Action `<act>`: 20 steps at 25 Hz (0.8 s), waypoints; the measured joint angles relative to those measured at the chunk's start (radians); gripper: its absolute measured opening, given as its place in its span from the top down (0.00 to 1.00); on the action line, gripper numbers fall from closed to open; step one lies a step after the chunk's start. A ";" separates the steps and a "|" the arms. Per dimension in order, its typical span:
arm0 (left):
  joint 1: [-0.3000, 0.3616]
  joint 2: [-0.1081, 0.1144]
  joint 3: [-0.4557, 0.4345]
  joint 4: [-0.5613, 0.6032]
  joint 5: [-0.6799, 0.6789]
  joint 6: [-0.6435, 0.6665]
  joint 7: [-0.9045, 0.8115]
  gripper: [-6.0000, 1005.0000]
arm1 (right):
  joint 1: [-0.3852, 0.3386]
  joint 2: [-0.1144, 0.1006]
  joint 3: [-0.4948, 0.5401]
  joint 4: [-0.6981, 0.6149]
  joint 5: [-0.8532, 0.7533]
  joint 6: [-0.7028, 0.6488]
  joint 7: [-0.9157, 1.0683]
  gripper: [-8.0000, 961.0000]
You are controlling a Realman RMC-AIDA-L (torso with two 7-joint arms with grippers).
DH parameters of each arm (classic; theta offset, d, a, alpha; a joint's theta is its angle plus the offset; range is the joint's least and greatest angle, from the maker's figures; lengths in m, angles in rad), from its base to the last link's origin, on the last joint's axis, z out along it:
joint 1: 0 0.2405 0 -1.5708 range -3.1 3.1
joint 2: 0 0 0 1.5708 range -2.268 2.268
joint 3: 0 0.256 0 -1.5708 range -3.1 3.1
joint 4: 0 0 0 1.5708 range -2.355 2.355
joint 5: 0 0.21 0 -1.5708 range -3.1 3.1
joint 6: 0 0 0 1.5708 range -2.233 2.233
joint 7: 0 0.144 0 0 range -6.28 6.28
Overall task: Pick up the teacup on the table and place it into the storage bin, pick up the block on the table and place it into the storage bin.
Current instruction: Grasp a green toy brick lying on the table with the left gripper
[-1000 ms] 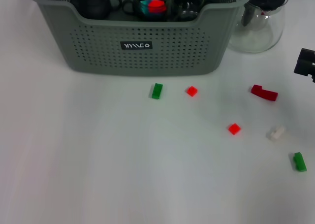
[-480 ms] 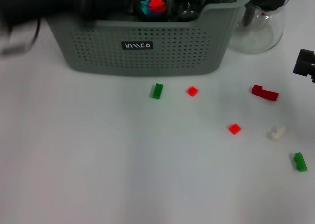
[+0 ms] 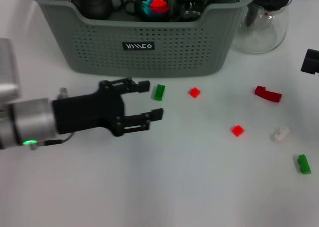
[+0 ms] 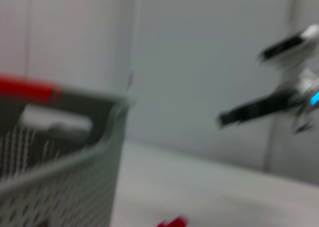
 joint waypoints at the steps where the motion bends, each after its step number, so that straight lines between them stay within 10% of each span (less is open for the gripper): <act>1: -0.012 0.000 0.008 -0.032 0.004 -0.043 0.009 0.28 | 0.000 0.000 0.000 0.000 0.000 0.000 0.004 0.46; 11: -0.176 -0.003 0.044 -0.311 -0.050 -0.489 0.175 0.28 | 0.001 -0.001 -0.001 0.000 -0.002 0.001 0.020 0.46; 20: -0.208 -0.004 0.048 -0.352 -0.105 -0.609 0.178 0.31 | 0.000 -0.001 -0.002 0.000 -0.002 0.001 0.031 0.46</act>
